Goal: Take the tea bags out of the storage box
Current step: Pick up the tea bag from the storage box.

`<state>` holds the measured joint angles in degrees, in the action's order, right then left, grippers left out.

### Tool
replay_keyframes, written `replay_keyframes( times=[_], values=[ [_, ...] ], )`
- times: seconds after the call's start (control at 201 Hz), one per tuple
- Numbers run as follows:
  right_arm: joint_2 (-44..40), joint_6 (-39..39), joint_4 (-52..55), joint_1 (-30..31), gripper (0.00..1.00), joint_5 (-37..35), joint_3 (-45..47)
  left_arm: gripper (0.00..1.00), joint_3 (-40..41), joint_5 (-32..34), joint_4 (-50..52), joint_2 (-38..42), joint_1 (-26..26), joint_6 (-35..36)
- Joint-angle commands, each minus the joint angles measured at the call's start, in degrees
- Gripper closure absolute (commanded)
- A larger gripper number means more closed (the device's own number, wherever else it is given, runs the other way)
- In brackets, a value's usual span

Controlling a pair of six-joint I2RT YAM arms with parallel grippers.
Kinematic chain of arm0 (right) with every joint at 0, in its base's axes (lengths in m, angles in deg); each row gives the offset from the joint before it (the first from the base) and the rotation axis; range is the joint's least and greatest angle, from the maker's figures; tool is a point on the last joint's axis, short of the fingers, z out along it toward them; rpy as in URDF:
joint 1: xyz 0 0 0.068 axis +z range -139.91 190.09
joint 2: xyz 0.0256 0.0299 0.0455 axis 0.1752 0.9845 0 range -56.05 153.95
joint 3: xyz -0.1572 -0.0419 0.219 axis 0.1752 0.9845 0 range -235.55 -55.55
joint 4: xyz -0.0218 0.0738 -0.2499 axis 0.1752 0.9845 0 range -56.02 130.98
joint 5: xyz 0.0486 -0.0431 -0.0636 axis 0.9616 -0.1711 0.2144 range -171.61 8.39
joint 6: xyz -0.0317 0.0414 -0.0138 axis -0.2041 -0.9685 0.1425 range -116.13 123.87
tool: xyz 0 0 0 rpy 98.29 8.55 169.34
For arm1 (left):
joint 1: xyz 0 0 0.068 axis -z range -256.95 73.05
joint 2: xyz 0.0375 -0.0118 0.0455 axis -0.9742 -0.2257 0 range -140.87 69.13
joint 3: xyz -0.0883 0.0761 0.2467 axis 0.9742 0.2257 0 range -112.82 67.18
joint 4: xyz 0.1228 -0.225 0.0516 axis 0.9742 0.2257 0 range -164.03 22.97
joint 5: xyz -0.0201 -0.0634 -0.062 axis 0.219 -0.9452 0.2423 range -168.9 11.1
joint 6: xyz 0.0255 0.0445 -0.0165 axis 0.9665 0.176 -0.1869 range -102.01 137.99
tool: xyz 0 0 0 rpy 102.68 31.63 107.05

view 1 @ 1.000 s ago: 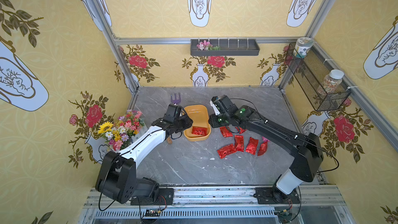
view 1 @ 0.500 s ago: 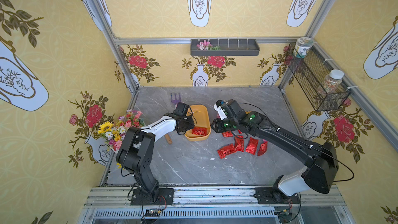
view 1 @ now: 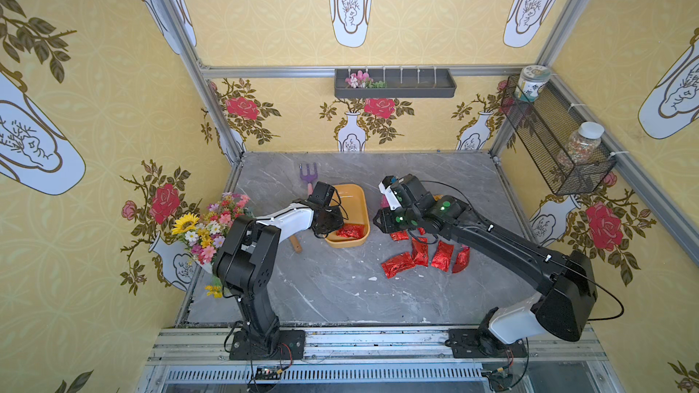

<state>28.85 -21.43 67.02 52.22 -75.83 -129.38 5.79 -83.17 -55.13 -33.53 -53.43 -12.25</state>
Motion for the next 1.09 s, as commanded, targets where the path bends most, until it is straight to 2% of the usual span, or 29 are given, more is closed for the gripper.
replay_keyframes(
  times=[0.0,0.294,0.747,0.941,1.086],
  values=[
    [-0.4,0.4,-0.7,-0.4,0.6,-0.3,0.0,0.78,0.0,-0.7,-0.6,-0.4,0.0,0.3],
    [-0.8,0.6,-0.6,-1.3,0.6,-0.4,0.4,1.0,-0.3,-0.6,-0.6,1.9,0.1,-0.5],
    [-1.5,0.7,-0.3,-2.1,0.61,-0.3,1.1,1.0,-2.9,-3.1,1.8,8.5,0.1,-1.9],
    [-3.8,1.1,0.8,-3.0,0.6,-0.7,1.3,1.0,-4.4,-3.4,4.3,14.9,0.1,-2.5],
    [-6.5,1.4,2.3,-3.8,0.61,-1.1,1.6,1.0,-0.8,-5.0,3.6,22.1,0.3,-5.5]
  ],
)
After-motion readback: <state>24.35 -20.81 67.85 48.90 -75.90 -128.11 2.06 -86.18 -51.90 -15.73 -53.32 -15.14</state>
